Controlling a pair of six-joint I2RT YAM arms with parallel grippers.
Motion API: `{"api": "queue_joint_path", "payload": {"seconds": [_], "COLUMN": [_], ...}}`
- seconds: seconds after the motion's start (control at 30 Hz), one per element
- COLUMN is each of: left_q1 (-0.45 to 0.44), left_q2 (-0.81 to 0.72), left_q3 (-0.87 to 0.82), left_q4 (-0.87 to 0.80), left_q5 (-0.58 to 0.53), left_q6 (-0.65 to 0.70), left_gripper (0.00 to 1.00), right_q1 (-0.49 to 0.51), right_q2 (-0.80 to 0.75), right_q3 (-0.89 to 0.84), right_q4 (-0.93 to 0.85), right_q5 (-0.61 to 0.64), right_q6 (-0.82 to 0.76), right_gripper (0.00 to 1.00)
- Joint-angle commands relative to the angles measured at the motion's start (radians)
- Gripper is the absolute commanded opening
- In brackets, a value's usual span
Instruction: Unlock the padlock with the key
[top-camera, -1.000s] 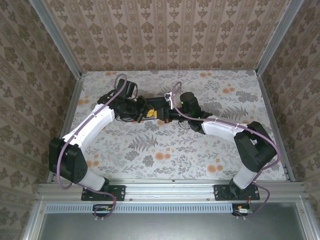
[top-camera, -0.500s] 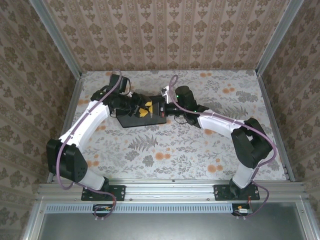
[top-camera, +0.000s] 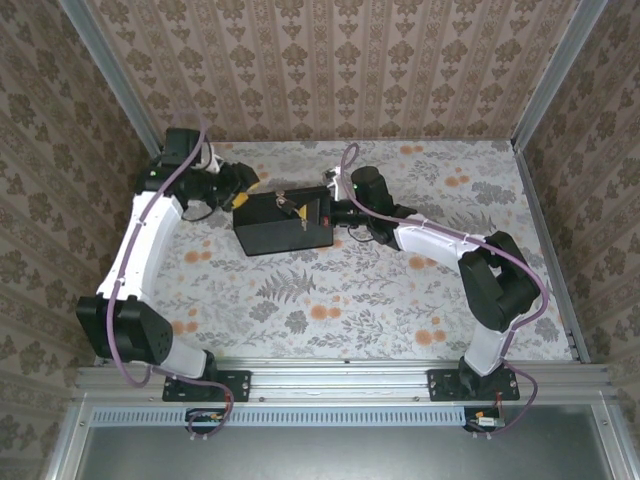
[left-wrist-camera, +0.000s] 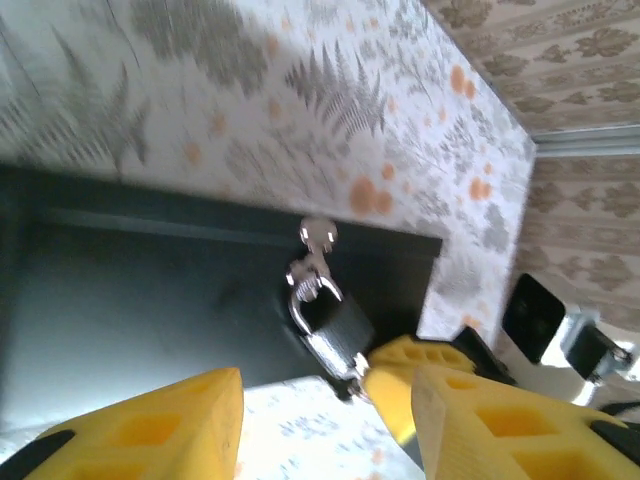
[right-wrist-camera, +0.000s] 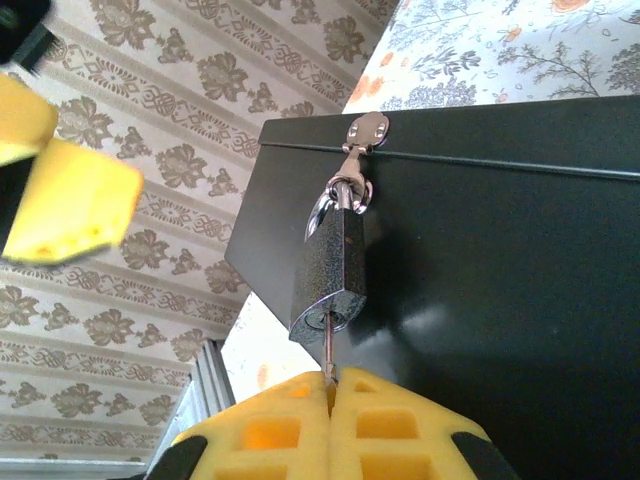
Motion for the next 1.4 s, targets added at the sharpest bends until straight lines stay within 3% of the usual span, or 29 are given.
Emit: {"api": "queue_joint_path", "payload": {"seconds": [0.0, 0.07, 0.1, 0.2, 0.4, 0.67, 0.93, 1.27, 1.37], "left_q1": [-0.012, -0.001, 0.016, 0.070, 0.074, 0.059, -0.009, -0.166, -0.188], "left_q2": [0.080, 0.122, 0.138, 0.159, 0.197, 0.306, 0.382, 0.290, 0.245], "left_q3": [0.084, 0.076, 0.066, 0.028, 0.039, 0.124, 0.130, 0.040, -0.001], "left_q4": [-0.141, -0.132, -0.113, -0.011, 0.088, 0.065, -0.084, -0.101, -0.048], "left_q5": [-0.227, -0.301, -0.277, -0.142, 0.110, 0.402, 0.360, 0.334, 0.261], "left_q6": [0.489, 0.601, 0.622, 0.632, 0.745, 0.914, 1.061, 1.062, 1.039], "left_gripper": [0.54, 0.58, 0.60, 0.63, 0.63, 0.60, 0.53, 0.45, 0.47], "right_q1": [-0.010, -0.015, -0.019, -0.034, -0.062, -0.097, -0.145, -0.196, -0.226], "right_q2": [-0.008, -0.014, -0.016, -0.016, 0.006, 0.035, 0.076, 0.105, 0.123], "right_q3": [0.051, 0.056, 0.062, 0.075, 0.116, 0.217, 0.265, 0.399, 0.432], "right_q4": [-0.016, -0.050, -0.068, -0.127, -0.165, -0.328, -0.425, -0.690, -0.779], "right_q5": [-0.019, -0.029, -0.033, -0.043, -0.078, -0.128, -0.190, -0.271, -0.334], "right_q6": [0.025, 0.022, 0.017, -0.002, 0.014, -0.044, -0.106, -0.304, -0.379], "right_gripper": [0.00, 0.00, 0.00, 0.00, 0.00, 0.00, 0.00, 0.00, 0.00]}}
